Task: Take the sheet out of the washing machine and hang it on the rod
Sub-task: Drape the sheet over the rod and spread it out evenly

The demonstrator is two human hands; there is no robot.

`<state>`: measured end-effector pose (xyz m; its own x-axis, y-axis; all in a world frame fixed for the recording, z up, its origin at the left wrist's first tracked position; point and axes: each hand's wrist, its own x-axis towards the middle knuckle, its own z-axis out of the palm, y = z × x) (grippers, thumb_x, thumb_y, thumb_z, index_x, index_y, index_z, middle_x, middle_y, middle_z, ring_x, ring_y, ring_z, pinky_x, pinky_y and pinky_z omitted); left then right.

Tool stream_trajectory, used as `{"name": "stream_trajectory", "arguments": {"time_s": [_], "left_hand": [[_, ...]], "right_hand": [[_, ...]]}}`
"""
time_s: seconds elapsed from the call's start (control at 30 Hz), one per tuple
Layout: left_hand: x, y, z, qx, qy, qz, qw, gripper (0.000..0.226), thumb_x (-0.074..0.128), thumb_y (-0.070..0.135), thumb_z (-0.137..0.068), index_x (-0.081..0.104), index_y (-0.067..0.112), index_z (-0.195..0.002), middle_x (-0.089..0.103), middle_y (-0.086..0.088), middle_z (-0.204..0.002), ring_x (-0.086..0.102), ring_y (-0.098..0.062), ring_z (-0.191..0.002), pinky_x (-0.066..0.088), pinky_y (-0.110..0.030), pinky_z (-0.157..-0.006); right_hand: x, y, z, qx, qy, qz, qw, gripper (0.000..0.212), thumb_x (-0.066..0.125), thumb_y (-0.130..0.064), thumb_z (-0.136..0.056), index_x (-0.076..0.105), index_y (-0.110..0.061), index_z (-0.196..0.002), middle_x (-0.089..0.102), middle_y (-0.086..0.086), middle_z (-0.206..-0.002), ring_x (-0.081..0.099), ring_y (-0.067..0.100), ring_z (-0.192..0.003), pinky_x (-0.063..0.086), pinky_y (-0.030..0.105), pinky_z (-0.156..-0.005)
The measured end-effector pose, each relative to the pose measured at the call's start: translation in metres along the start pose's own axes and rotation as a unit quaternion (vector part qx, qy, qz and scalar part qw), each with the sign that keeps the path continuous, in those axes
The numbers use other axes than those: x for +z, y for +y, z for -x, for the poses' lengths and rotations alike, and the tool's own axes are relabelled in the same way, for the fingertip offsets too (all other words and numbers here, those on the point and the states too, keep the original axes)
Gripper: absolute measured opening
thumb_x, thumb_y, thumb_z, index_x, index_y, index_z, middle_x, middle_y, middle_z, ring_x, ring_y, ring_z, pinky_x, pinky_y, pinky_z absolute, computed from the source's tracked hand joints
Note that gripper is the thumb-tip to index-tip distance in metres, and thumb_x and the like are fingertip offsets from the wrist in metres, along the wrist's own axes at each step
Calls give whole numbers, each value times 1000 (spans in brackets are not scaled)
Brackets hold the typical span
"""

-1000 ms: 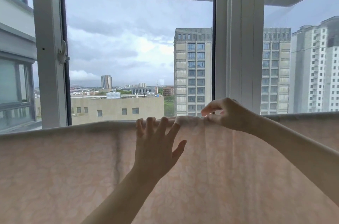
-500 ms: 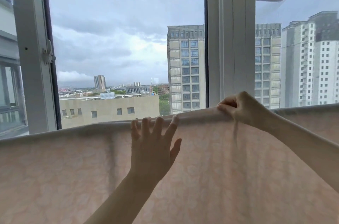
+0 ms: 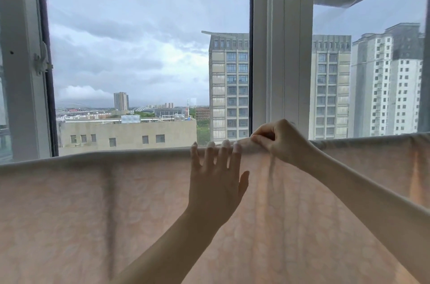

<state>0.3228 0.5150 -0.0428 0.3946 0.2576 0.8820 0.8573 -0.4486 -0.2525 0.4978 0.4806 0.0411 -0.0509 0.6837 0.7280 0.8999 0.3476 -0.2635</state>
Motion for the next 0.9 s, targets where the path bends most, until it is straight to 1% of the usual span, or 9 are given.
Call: {"name": "stream_trajectory", "arguments": {"time_s": [0.1,0.17,0.23,0.33,0.43,0.53,0.67,0.77,0.9], "left_hand": [[5,9,1,-11,14,-17,1000,53,47,46,-91,48,14,-133,56,-12,-127,52,-39,-114,30,-65,-103],[7,10,2,-5,25,-27,999,52,49,46,-90,48,14,-130,55,-14,-126,52,-41,-114,30,-66,-103],[8,9,0,-3,27,-34,999,51,49,46,-89,50,14,-127,56,-14,-123,53,-41,-110,31,-66,-101],[8,6,-3,-8,19,-47,999,51,50,49,-87,52,16,-125,56,-12,-120,52,-39,-106,32,-64,-99],[8,6,-4,-9,20,-58,998,50,50,50,-86,54,18,-125,56,-10,-118,51,-38,-103,34,-63,-97],[10,8,-6,-12,26,-67,997,49,50,51,-87,54,22,-126,56,-10,-114,52,-38,-100,35,-63,-95],[11,9,-7,-13,37,-80,996,47,49,52,-89,52,25,-127,56,-10,-110,51,-38,-96,36,-62,-93],[12,6,-5,-5,47,-87,995,48,46,51,-91,53,24,-130,57,-11,-112,51,-39,-98,37,-61,-94],[10,13,-6,-5,42,-87,995,49,45,49,-92,54,22,-131,57,-11,-114,51,-38,-100,36,-61,-96]], "right_hand": [[-4,1,4,-24,-8,8,1000,10,68,-17,-87,75,-14,-94,68,-10,-80,64,3,-77,47,11,-76],[-9,2,8,-38,-42,22,998,13,63,-19,-91,74,-14,-96,71,-7,-84,64,5,-78,49,17,-77],[-16,7,11,-41,-86,39,995,18,58,-26,-95,71,-14,-101,70,-6,-88,63,4,-78,49,17,-74],[-34,22,14,-18,-104,28,994,23,58,-28,-95,67,-16,-111,66,-10,-102,62,4,-90,42,8,-77],[-47,34,15,-14,-110,28,993,19,64,-21,-91,70,-17,-109,69,-10,-101,61,1,-90,38,-4,-74],[-44,36,15,-32,-90,27,995,16,66,-20,-89,74,-17,-102,72,-9,-96,64,1,-88,42,0,-78],[-34,36,8,-41,-45,70,996,15,63,-16,-91,75,-10,-97,74,1,-93,66,11,-86,49,22,-83],[-40,46,7,2,-23,71,997,16,56,-14,-95,69,-4,-97,68,3,-84,62,10,-75,44,12,-66],[-48,58,12,22,-8,59,998,16,56,-13,-95,68,-4,-96,67,2,-80,62,11,-74,42,10,-63]]}}
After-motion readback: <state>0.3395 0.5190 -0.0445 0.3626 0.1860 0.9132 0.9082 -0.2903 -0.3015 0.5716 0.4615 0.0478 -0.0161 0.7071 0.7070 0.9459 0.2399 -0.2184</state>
